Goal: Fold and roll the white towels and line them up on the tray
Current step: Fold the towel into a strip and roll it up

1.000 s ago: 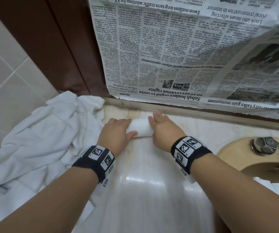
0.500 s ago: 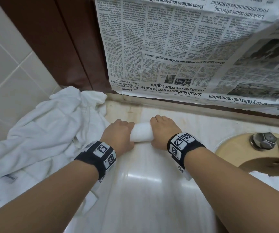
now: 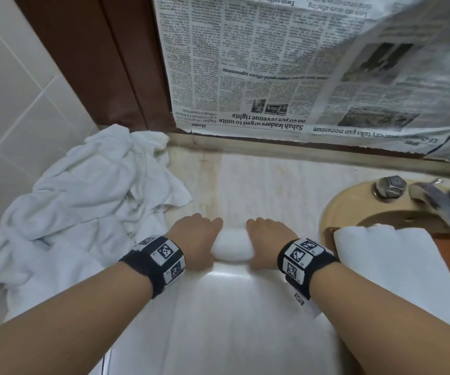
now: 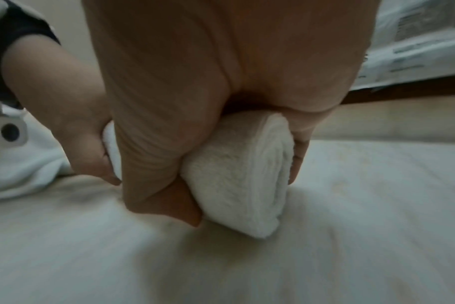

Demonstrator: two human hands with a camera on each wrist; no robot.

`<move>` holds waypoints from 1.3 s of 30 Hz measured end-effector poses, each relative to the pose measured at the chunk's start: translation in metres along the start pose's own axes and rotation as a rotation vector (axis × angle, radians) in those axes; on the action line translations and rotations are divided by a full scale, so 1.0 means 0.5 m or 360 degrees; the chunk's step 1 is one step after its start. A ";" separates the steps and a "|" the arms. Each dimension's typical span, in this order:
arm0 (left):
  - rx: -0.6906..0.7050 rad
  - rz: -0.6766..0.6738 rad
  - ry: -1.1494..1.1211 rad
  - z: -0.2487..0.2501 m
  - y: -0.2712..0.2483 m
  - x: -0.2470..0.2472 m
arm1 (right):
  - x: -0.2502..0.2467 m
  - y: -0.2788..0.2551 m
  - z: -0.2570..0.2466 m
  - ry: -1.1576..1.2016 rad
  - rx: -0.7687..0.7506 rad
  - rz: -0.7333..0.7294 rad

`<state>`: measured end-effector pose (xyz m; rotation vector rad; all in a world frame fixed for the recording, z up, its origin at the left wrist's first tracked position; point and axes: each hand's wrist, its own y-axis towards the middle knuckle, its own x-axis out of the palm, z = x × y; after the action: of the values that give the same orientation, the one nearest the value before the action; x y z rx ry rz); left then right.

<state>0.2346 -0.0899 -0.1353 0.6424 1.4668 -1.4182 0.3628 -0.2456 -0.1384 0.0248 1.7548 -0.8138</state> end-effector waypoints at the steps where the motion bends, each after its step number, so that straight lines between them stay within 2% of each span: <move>1: 0.0014 0.0008 -0.0023 0.004 -0.010 0.001 | 0.008 -0.018 -0.003 0.0078 0.0053 -0.0027; 2: 0.0025 0.0059 -0.0067 0.008 -0.019 0.003 | 0.014 -0.037 -0.005 0.0152 0.0109 -0.0049; 4: -0.0089 0.0222 -0.0281 0.020 -0.043 0.008 | 0.019 -0.075 -0.001 0.0316 0.0219 -0.0055; 7: -0.0455 0.0438 -0.0830 0.057 -0.096 0.008 | 0.014 -0.136 0.010 0.0611 0.0397 0.0059; 8: -0.0502 0.0410 -0.1041 0.074 -0.109 0.010 | 0.010 -0.157 0.012 0.0662 0.0448 0.0133; 10: -0.0499 0.0295 -0.1702 0.116 -0.127 0.012 | 0.000 -0.199 0.012 0.0683 0.0525 0.0285; 14: -0.0283 0.0093 -0.2972 0.216 -0.147 -0.048 | -0.014 -0.279 0.005 0.0639 0.0630 0.0597; 16: -0.0249 0.0085 -0.3336 0.268 -0.146 -0.095 | -0.017 -0.316 0.013 0.0599 0.0681 0.0777; 18: -0.0187 0.0179 -0.3374 0.321 -0.139 -0.132 | -0.015 -0.353 0.030 0.0525 0.0729 0.0893; 21: -0.0033 0.0435 -0.3162 0.404 -0.123 -0.169 | -0.003 -0.404 0.070 0.0467 0.0733 0.0999; 23: 0.0002 0.0570 -0.3035 0.454 -0.118 -0.183 | 0.010 -0.444 0.107 0.0550 0.0625 0.1090; 25: 0.0094 0.0618 -0.2968 0.493 -0.114 -0.193 | 0.021 -0.491 0.158 0.0794 0.0419 0.1103; 27: 0.0298 0.0497 -0.2912 0.528 -0.115 -0.204 | 0.018 -0.550 0.214 0.1285 0.0189 0.0921; 29: 0.0619 0.0289 -0.2808 0.561 -0.121 -0.217 | 0.003 -0.604 0.266 0.1736 -0.0004 0.0606; 32: 0.0875 0.0098 -0.2627 0.619 -0.118 -0.234 | -0.006 -0.656 0.330 0.2072 -0.0254 0.0286; 34: 0.0903 0.0069 -0.2566 0.653 -0.111 -0.242 | -0.002 -0.674 0.345 0.2182 -0.0341 0.0249; 36: 0.0892 0.0095 -0.2554 0.676 -0.101 -0.248 | 0.011 -0.686 0.351 0.2326 -0.0347 0.0307; 39: 0.0783 0.0175 -0.2606 0.691 -0.082 -0.249 | 0.032 -0.702 0.353 0.2429 -0.0185 0.0493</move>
<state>0.3425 -0.3965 0.0409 -0.2521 -0.2037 -1.4993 0.3618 -0.6116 0.0048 1.0479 3.0668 -0.3940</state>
